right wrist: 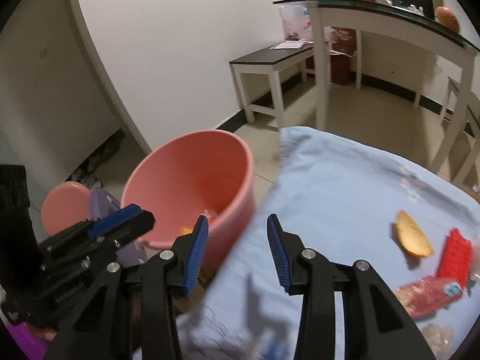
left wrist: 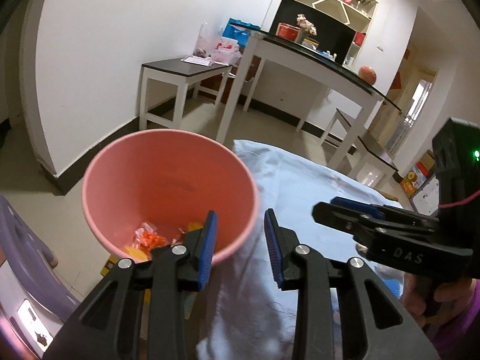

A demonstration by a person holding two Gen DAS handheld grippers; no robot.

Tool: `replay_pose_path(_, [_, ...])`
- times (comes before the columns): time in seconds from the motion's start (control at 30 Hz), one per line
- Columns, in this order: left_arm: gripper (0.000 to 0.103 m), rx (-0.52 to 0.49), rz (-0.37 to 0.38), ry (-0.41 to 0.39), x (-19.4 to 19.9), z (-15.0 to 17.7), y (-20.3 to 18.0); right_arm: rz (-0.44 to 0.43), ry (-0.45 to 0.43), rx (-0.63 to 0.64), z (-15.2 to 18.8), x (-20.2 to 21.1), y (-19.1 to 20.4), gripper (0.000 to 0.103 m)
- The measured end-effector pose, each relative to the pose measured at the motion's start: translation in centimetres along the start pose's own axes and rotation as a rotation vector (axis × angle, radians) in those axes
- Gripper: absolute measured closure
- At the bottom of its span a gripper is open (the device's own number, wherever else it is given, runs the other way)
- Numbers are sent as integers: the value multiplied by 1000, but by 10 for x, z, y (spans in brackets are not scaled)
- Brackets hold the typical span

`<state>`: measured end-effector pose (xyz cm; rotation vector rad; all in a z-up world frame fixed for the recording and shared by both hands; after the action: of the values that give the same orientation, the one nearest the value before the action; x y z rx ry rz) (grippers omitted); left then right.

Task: Collect trash
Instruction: 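Carry peel and glove over pink bucket and open both tools, then move left tool toward yellow peel piece while right tool approaches pink packet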

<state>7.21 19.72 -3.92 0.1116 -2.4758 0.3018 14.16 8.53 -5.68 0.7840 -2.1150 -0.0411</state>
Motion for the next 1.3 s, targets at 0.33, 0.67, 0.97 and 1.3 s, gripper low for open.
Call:
replay_pose_path(0.33, [71, -80, 28, 27, -4, 8, -53, 114, -67, -65, 28, 70, -85, 63])
replay_pose_path(0.67, [71, -161, 113, 72, -25, 17, -122, 178, -123, -156, 42, 110, -157, 63])
replay_pose_path(0.97, [71, -290, 180, 111, -56, 20, -184, 197, -126, -223, 55, 119, -200, 63])
replay_pose_path(1.3, [71, -441, 217, 165, -111, 15, -237, 195, -126, -290, 64, 124, -234, 63])
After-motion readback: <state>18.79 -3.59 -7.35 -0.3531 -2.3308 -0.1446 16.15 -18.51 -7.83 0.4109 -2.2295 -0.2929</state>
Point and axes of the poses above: each gripper's, at about its wrist camera, not at the fingertips, and x roughly against the way its jaws point, y to its left, z to its underside, the point moved 9 cm from there along -x, roughly the way its jaws point, and after that the axes turned 8 degrees about -x, right-handed, at the moved point
